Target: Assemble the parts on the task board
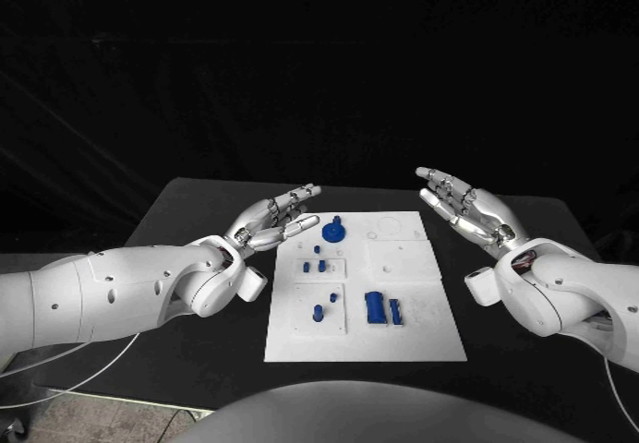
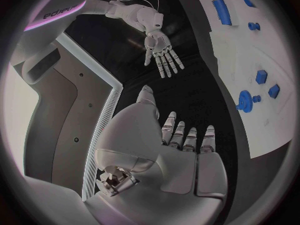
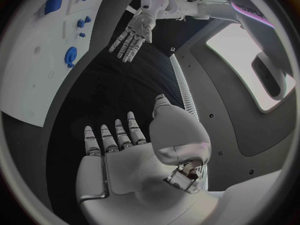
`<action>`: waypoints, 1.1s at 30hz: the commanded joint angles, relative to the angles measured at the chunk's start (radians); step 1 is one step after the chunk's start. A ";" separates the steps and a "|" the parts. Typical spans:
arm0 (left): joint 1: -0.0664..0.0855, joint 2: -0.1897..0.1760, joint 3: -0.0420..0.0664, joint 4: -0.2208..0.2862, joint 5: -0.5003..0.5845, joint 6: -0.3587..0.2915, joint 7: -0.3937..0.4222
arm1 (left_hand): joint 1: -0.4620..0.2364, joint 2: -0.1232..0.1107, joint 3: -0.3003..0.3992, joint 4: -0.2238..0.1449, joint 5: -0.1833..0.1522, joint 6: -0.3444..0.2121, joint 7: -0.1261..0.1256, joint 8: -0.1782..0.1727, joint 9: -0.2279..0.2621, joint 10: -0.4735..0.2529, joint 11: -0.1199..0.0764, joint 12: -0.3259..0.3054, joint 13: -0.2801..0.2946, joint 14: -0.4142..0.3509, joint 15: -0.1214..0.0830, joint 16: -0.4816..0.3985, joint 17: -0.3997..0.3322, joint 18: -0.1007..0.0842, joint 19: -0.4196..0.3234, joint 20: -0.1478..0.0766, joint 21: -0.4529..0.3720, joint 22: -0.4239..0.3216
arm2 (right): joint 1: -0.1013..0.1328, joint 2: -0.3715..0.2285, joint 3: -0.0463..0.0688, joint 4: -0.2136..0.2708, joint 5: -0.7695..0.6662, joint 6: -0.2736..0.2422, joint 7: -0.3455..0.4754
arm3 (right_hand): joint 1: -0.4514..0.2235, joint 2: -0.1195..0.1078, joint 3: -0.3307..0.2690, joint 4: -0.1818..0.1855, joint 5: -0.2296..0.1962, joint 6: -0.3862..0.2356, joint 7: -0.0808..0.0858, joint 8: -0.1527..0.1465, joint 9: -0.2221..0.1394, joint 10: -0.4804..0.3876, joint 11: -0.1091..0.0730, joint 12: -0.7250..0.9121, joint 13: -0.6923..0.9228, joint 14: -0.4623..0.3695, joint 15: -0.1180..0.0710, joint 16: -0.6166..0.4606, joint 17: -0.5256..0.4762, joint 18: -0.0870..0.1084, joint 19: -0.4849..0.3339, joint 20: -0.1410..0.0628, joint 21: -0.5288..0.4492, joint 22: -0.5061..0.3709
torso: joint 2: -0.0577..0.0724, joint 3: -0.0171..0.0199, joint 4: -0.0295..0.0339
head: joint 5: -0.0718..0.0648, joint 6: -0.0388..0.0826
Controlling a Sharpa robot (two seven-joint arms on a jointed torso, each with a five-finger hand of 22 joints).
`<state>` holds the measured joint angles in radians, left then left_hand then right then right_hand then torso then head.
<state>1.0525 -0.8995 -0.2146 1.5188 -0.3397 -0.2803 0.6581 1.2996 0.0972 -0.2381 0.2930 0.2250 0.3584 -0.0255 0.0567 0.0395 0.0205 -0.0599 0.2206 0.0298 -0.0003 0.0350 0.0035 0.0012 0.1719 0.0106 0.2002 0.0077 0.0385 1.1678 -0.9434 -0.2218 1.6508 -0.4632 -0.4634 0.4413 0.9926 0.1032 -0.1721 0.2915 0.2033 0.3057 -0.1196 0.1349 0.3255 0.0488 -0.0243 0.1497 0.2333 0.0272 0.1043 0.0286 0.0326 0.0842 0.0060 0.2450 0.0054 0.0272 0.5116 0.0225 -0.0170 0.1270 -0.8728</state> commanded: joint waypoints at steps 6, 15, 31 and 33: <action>0.000 0.017 0.001 -0.008 -0.113 -0.098 0.101 | -0.029 -0.019 0.016 0.001 -0.035 -0.050 -0.056 -0.025 -0.006 -0.018 -0.067 -0.055 -0.007 0.000 -0.009 -0.004 -0.001 0.000 -0.009 -0.007 -0.005 -0.025 | -0.020 -0.002 0.000 -0.025 0.023 0.095 0.122 | 0.052 0.029 -0.084 -0.001 -0.010 -0.050 -0.019 0.009 -0.153 -0.026 -0.019 -0.027 -0.132 -0.027 -0.011 -0.029 -0.033 0.050 -0.006 -0.013 -0.005 -0.027 | -0.001 0.0007 0.0003 | -0.002 0.000; -0.001 0.033 0.039 0.004 0.018 -0.134 -0.015 | -0.640 -0.097 0.123 -0.140 -0.126 -0.198 0.026 -0.057 -0.039 -0.021 0.060 -0.135 -0.030 0.000 -0.035 -0.004 -0.001 -0.069 -0.011 -0.099 -0.008 -0.039 | -0.035 0.027 0.039 -0.032 0.094 -0.017 0.067 | -0.834 -0.103 0.172 -0.292 -0.203 -0.306 0.120 -0.135 -0.326 -0.049 0.024 -0.150 -0.233 -0.027 -0.104 -0.029 -0.033 -0.084 -0.006 -0.245 -0.005 -0.027 | 0.005 -0.0022 0.0034 | -0.021 0.040; -0.002 0.116 0.208 0.049 0.327 -0.476 -0.133 | -0.958 -0.097 0.238 -0.213 -0.225 -0.274 0.026 -0.057 -0.039 -0.021 0.060 -0.221 -0.030 0.000 -0.035 -0.004 -0.001 -0.102 -0.011 -0.200 -0.008 -0.039 | -0.114 0.157 0.213 -0.078 0.446 -0.293 0.078 | -0.993 -0.103 0.172 -0.292 -0.203 -0.306 0.120 -0.135 -0.326 -0.049 0.024 -0.150 -0.233 -0.027 -0.104 -0.029 -0.033 -0.084 -0.006 -0.245 -0.005 -0.027 | 0.029 -0.0202 0.0154 | -0.115 0.246; -0.002 0.119 0.213 0.051 0.337 -0.487 -0.137 | -0.980 -0.097 0.238 -0.219 -0.225 -0.276 0.026 -0.057 -0.039 -0.021 0.060 -0.221 -0.030 0.000 -0.035 -0.004 -0.001 -0.172 -0.011 -0.200 -0.008 -0.039 | -0.117 0.162 0.219 -0.080 0.458 -0.303 0.079 | -0.993 -0.103 0.172 -0.292 -0.203 -0.306 0.120 -0.135 -0.326 -0.049 0.024 -0.150 -0.233 -0.027 -0.104 -0.029 -0.033 -0.084 -0.006 -0.245 -0.005 -0.027 | 0.031 -0.0213 0.0161 | -0.121 0.259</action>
<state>1.0507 -0.7836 -0.0025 1.5661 -0.0769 -0.6847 0.5523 0.4257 0.0010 -0.0353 0.0964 0.0209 0.1087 -0.0003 0.0069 0.0013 -0.0003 -0.0118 0.0137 0.0013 0.0008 0.0053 0.0036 0.0012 0.0646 -0.0005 0.0292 0.0036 0.0010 1.0525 -0.7835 -0.0035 1.5728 -0.0869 -0.6949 0.5075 0.0054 -0.0002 0.0004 0.0040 0.0034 0.0036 -0.0002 0.0035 0.0010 0.0011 -0.0044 0.0035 0.0010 -0.0002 0.0050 0.0029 0.0013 0.0059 -0.0002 0.0052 0.0054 0.0013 0.5380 0.0044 -0.0029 0.0164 -0.6351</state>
